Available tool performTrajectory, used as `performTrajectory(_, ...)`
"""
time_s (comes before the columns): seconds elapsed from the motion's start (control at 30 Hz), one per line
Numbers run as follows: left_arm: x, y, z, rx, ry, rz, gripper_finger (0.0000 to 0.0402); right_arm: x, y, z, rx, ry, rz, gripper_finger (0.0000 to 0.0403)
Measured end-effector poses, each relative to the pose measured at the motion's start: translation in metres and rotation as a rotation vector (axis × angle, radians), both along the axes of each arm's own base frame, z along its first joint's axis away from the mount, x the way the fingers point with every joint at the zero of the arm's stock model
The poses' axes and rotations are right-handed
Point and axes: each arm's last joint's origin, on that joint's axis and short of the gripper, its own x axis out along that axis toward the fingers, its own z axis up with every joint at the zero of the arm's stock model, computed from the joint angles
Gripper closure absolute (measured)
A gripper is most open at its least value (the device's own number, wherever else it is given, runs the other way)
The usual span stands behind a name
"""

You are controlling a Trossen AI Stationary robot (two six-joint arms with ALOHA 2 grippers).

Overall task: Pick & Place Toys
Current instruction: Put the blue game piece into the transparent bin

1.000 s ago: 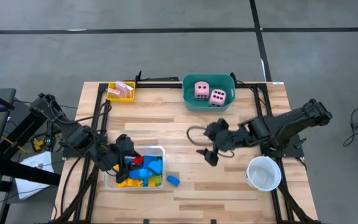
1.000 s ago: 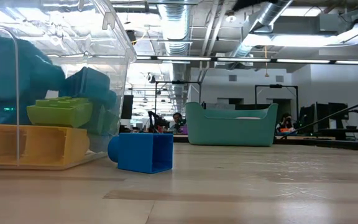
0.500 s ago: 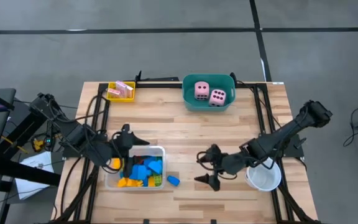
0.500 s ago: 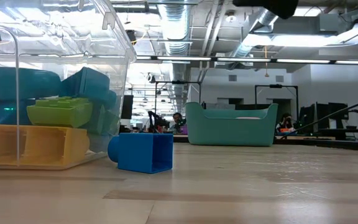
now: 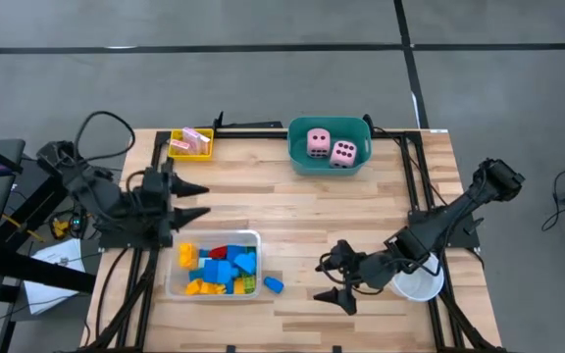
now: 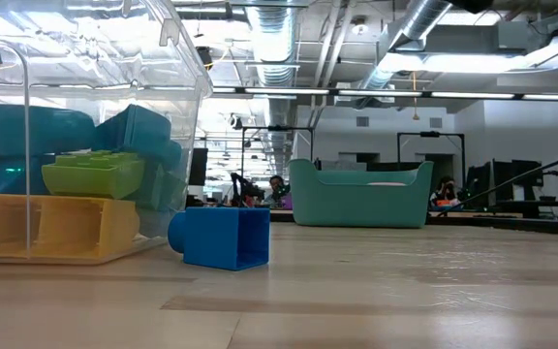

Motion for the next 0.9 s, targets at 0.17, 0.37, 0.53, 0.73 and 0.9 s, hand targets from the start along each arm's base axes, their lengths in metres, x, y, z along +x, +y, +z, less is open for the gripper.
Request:
performTrajectory(0.17,-0.008,0.006,0.003,0.052,-0.007,-0.003,0.0173,0.01,-0.006,-0.008,-0.032,0.018,-0.023,0.0017)
performTrajectory(0.37,-0.009,0.007,0.004,0.122,0.002,-0.001,0.0164,0.025,0.006,-0.02,-0.02,0.037,-0.08,0.0018)
performTrajectory(0.53,-0.015,0.012,0.006,0.246,0.015,-0.007,0.0155,0.047,0.029,-0.012,0.01,-0.025,-0.216,0.0023)
performTrajectory(0.73,-0.036,0.027,0.004,0.327,0.058,-0.02,0.0148,0.09,0.04,-0.036,0.008,0.12,-0.328,0.0023)
performTrajectory(0.9,-0.051,0.038,0.0,0.366,0.091,-0.027,0.0147,0.13,0.046,-0.045,0.073,0.337,-0.258,0.0024)
